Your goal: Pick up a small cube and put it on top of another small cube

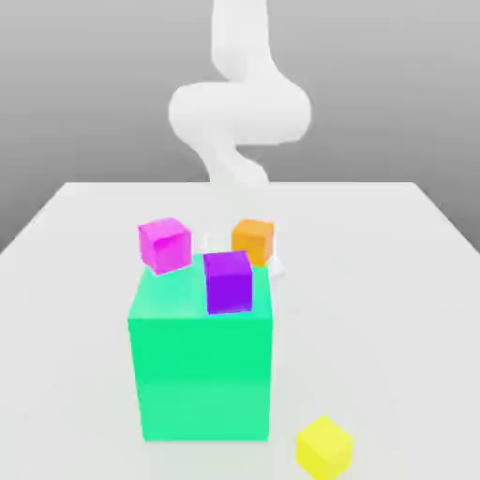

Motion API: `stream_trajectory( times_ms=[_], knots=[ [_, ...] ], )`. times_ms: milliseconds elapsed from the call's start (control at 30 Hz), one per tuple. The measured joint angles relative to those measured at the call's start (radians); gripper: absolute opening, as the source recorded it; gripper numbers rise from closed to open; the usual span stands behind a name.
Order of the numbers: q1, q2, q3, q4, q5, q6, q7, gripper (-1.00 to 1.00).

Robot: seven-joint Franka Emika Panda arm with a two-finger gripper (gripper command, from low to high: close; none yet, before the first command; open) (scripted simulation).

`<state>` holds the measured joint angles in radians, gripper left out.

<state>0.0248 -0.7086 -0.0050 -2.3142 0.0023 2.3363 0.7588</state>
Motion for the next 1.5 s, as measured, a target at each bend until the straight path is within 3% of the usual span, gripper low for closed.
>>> stream_trajectory(
  times_ms=[567, 1000, 1033, 1267, 1500],
  knots=[
    [0.131, 0.623, 0.005, -0.097, 0.025, 0.247, -0.287, 0.00],
    [0.176, 1.093, 0.022, -0.124, -0.024, 0.487, -0.398, 0.00],
    [0.177, 1.128, 0.021, -0.117, -0.025, 0.515, -0.398, -1.00],
    [0.178, 1.136, 0.020, -0.116, -0.026, 0.520, -0.397, -1.00],
    [0.157, 0.920, 0.001, -0.121, -0.019, 0.348, -0.393, -1.00]
  ],
)
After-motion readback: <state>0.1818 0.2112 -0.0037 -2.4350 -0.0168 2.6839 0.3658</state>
